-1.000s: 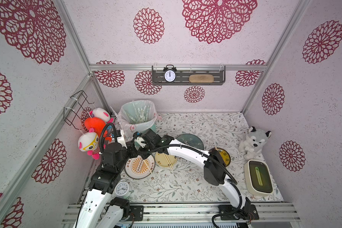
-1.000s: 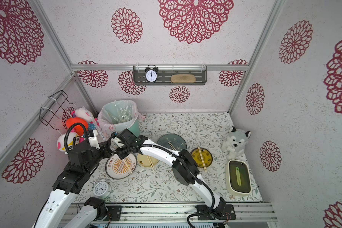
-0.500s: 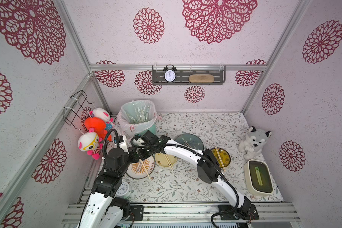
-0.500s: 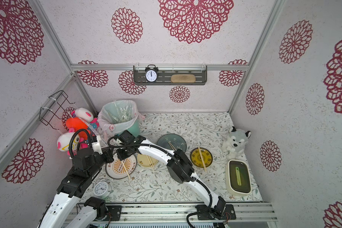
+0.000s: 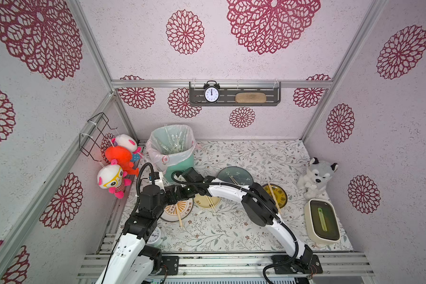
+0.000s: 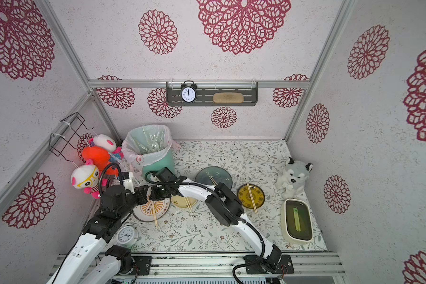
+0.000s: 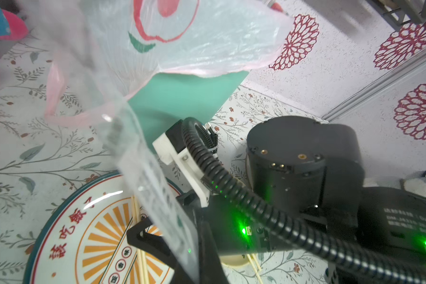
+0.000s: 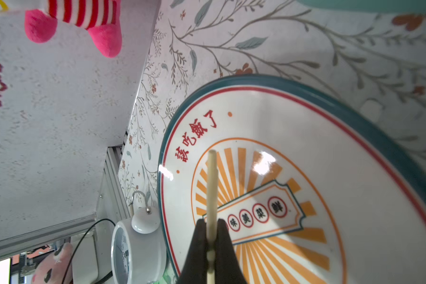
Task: Remove the packaging of disposable chopsticks
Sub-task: Place the disposable chopsticks on the plate.
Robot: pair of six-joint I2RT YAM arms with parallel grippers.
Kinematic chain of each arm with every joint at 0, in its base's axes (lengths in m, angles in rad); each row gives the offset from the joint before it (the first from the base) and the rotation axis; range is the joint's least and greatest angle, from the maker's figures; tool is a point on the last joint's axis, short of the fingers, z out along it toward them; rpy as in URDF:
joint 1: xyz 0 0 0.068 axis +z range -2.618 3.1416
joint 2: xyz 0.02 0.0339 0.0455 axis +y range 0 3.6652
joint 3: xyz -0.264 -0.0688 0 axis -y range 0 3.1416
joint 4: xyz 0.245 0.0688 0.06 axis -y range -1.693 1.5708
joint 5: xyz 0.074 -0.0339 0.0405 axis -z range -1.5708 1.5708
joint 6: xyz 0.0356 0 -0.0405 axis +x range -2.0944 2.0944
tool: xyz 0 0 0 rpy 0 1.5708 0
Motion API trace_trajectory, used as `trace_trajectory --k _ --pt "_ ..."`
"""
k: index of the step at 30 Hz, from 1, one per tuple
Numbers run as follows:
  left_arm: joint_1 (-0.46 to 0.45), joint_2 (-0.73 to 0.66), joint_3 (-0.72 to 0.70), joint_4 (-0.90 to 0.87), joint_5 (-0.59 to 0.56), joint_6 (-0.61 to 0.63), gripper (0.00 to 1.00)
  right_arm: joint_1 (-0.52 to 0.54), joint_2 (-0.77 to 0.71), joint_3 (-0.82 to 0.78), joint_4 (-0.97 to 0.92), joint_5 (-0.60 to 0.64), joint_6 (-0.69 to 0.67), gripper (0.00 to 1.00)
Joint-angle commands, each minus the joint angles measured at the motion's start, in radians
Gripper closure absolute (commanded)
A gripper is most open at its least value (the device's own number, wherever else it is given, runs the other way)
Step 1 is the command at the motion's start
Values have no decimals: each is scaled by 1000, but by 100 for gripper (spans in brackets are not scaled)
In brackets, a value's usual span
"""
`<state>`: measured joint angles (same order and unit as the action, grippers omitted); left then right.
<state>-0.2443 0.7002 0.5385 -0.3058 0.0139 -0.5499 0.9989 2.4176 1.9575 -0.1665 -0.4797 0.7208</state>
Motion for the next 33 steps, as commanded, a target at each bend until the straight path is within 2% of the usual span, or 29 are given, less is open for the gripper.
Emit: trace_trajectory --k 1,3,6,12,15,19,29,33 --pt "-4 -11 -16 63 20 -21 100 -9 -30 67 52 8 35 100" --pt "-6 -10 -26 76 24 -25 100 -9 -2 122 -26 10 38 100" --pt "-9 2 -37 73 6 -20 100 -9 -57 37 -6 54 54 100" --pt "-9 6 -93 137 9 -37 100 -15 -215 -271 335 65 175 100" --pt "-8 0 -98 127 -9 -35 100 -32 -228 -362 512 69 271 100" --pt "-9 5 -94 130 18 -34 100 -38 -167 -338 647 19 382 100" --pt "-10 24 -101 137 29 -34 100 -48 -221 -493 703 226 413 100" --pt "-11 25 -106 140 35 -36 100 -47 -190 -474 714 210 439 100"
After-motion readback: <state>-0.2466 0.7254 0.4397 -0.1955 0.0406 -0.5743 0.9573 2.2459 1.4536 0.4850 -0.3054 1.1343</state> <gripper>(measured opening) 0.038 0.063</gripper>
